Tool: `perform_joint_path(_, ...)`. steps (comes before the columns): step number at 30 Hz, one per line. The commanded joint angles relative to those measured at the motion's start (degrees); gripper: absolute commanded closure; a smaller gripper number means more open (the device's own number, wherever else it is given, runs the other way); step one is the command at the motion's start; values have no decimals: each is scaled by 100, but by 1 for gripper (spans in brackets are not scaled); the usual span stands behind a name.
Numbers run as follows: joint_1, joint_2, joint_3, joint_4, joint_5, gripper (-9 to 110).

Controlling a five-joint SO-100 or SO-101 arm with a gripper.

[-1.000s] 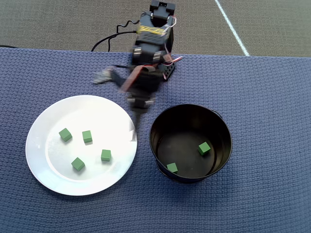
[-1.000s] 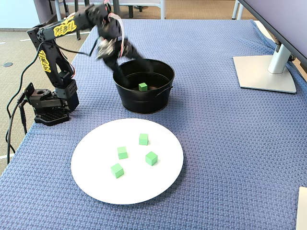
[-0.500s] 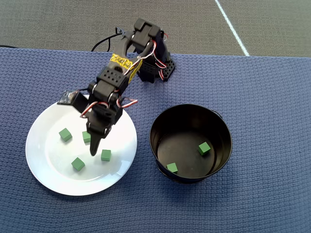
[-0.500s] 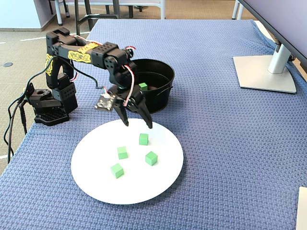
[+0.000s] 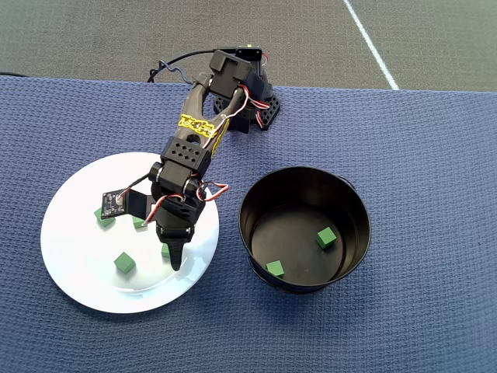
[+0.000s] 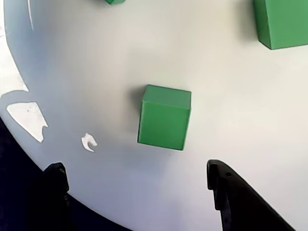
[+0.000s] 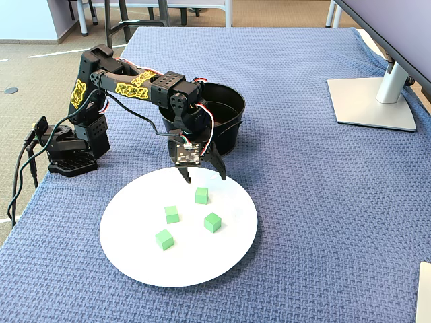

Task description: Pick up the green cubes from the white plate and place them in the black recipient

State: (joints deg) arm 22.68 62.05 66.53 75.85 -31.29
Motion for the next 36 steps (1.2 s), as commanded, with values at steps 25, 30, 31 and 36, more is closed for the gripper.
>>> perform_joint_path(25,343,-545,-580,-264,-448,75)
perform_joint_path(30,343,-642,-598,-316,-413,81)
perform_joint_path(31,343,-659,-598,-334,-422,81)
perform_joint_path(36,343,-642,-527,-334,-466,81)
